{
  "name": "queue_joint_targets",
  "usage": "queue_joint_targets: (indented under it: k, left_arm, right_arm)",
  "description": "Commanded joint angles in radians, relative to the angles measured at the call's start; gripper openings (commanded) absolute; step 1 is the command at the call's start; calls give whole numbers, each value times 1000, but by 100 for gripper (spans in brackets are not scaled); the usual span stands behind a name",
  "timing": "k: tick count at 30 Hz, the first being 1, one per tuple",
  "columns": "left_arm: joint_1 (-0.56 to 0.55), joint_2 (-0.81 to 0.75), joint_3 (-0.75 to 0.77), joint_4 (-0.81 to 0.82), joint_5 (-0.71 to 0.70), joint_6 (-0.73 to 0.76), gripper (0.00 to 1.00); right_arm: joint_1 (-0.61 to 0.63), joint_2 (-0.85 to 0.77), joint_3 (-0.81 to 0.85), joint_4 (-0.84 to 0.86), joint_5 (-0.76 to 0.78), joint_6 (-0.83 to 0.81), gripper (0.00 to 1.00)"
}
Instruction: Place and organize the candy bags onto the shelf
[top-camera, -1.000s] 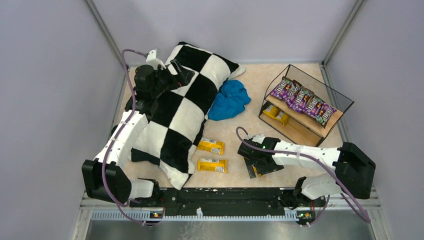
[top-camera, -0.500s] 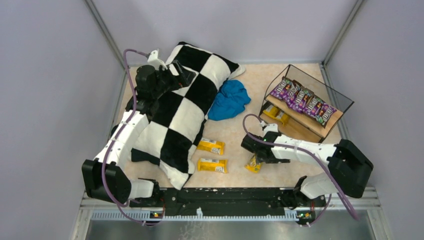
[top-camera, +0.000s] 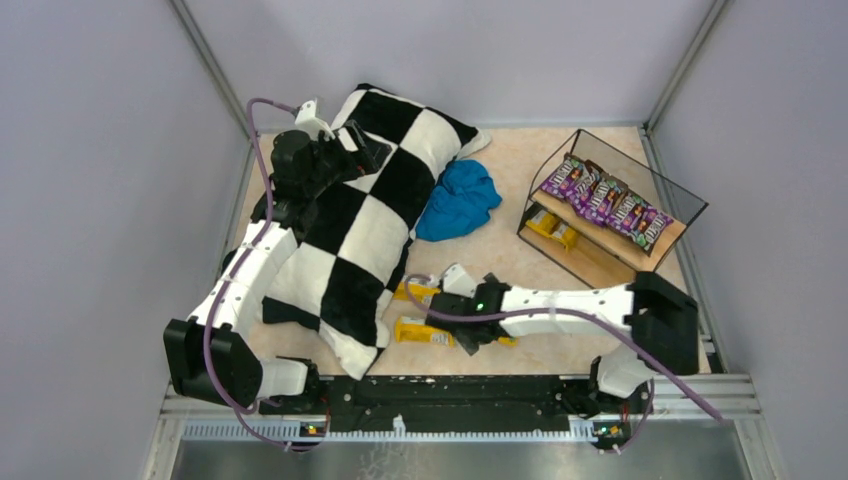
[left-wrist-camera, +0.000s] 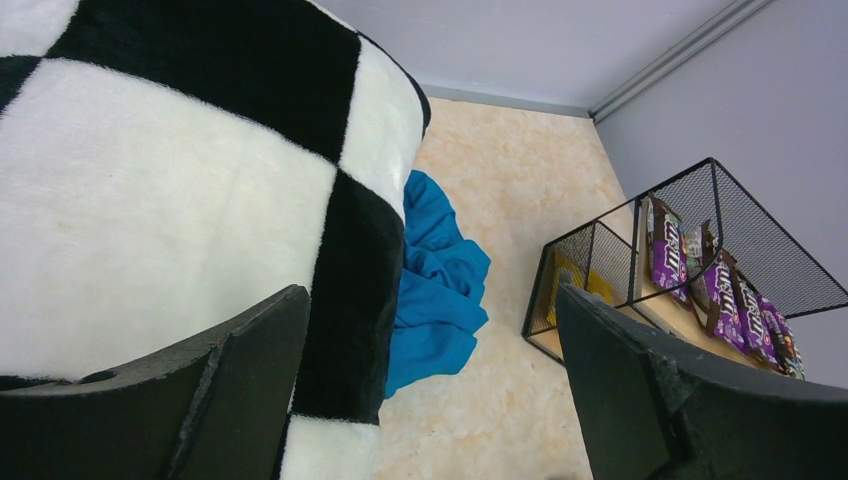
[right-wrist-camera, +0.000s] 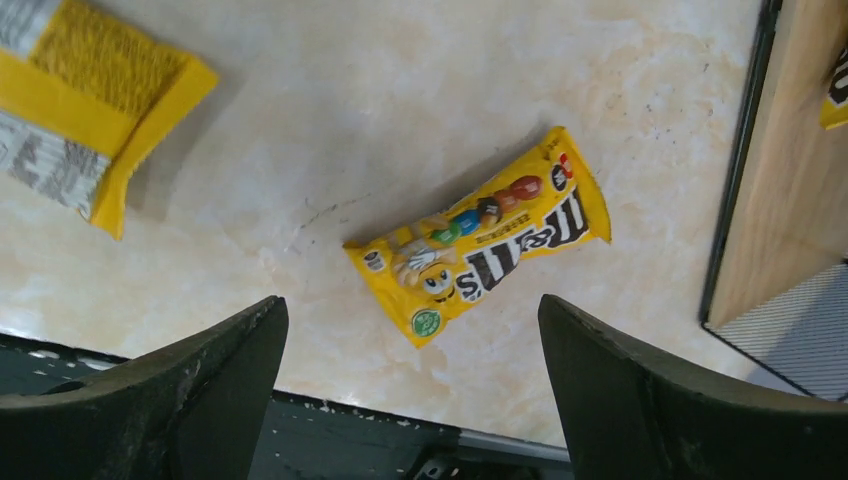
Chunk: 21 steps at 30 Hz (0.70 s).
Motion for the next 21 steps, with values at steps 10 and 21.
queue_joint_targets:
  k: [10, 21]
  left_arm:
    - [-4, -13, 32, 31, -11, 16, 99]
    - [-4, -12, 30, 31, -11, 15, 99]
  right_arm:
    - [166, 393, 114, -212, 196, -64, 89]
    - [165, 462, 66, -110, 214, -100, 56]
